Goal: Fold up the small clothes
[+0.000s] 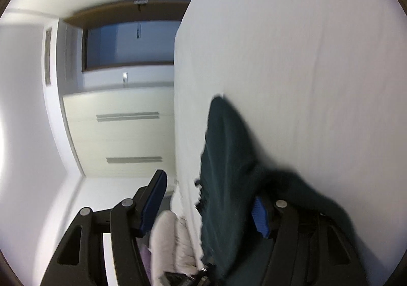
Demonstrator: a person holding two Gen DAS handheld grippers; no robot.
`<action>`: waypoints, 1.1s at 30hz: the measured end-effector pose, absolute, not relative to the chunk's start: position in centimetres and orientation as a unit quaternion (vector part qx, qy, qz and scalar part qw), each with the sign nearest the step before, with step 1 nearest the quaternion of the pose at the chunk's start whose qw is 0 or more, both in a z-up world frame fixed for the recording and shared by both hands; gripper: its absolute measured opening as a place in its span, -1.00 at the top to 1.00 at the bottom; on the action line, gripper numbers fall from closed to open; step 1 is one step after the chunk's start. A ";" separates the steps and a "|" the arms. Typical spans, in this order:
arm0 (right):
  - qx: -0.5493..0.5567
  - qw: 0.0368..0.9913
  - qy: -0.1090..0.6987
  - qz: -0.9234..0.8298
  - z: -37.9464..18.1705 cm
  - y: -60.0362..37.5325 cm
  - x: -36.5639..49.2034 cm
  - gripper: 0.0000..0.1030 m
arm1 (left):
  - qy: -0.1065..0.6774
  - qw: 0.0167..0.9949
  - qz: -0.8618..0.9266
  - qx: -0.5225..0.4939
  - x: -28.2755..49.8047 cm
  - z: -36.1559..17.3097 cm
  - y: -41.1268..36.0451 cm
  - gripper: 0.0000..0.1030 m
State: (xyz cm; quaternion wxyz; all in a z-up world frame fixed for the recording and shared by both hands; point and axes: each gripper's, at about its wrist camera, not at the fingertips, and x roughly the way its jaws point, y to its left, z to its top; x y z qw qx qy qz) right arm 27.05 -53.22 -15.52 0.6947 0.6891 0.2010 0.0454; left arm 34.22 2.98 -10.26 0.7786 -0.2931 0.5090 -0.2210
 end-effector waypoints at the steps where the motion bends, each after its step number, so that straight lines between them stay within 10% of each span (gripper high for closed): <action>1: 0.693 0.692 0.195 0.048 -15.7 -53.4 26.9 -0.17 | 0.508 0.777 -0.222 -0.297 34.3 -10.4 3.1 0.87; 6: 0.696 0.697 0.168 0.045 -17.1 -53.5 26.0 0.31 | 0.504 0.778 -0.229 -0.296 33.6 -10.2 3.9 0.85; 14: 0.674 0.718 0.168 0.033 -16.9 -53.0 25.4 0.36 | 0.507 0.787 -0.233 -0.264 33.6 -9.8 3.1 0.83; 22: 0.600 0.765 0.232 -0.014 -13.0 -51.5 20.2 -0.14 | 0.517 0.785 -0.227 -0.255 33.4 -9.3 3.6 0.79; 33: 0.501 0.818 0.272 0.079 -8.3 -47.8 28.8 -0.14 | 0.470 0.875 -0.065 -0.096 30.9 -3.5 5.0 0.48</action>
